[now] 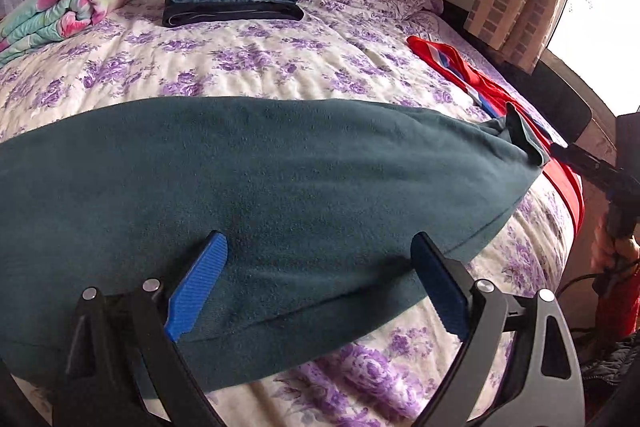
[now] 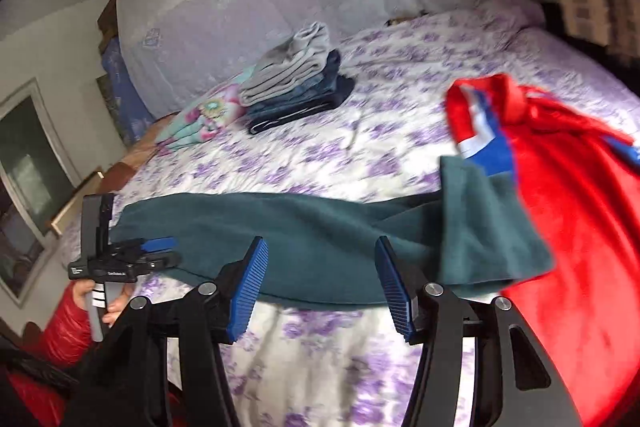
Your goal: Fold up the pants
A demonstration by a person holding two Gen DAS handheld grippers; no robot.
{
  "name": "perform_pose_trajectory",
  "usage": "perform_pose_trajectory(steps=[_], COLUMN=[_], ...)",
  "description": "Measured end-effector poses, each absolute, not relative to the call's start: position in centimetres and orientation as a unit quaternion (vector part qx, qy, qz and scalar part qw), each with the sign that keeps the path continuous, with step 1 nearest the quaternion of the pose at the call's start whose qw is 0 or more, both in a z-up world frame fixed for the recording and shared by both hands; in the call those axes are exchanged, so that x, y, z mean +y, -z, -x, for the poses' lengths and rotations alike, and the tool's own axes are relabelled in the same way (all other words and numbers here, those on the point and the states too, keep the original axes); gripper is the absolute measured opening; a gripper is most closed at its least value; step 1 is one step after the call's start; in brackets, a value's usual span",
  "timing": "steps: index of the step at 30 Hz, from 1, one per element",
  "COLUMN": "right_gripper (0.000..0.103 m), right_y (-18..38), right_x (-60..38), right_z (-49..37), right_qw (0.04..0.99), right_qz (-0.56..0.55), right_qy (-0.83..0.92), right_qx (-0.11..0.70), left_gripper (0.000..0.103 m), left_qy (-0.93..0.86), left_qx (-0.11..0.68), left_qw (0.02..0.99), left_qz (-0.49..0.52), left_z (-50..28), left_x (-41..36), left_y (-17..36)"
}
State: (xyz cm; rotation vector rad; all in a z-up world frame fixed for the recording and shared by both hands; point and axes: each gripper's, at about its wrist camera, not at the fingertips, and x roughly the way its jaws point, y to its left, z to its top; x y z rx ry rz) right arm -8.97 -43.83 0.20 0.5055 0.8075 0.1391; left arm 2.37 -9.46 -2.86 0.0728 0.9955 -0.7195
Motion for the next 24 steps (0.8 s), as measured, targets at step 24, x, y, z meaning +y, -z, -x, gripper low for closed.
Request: perform_pose_trajectory(steps=[24], right_gripper=[0.059], right_y=[0.0], right_x=[-43.9], right_z=[2.8], right_qw=[0.873], right_qz=[-0.218], right_qy=[-0.032], right_qx=[0.435], left_gripper=[0.090], left_qy=[0.290], left_qx=[0.454], left_qw=[0.841], left_qz=[-0.047], left_z=[-1.2], left_x=[-5.3], left_y=[2.4])
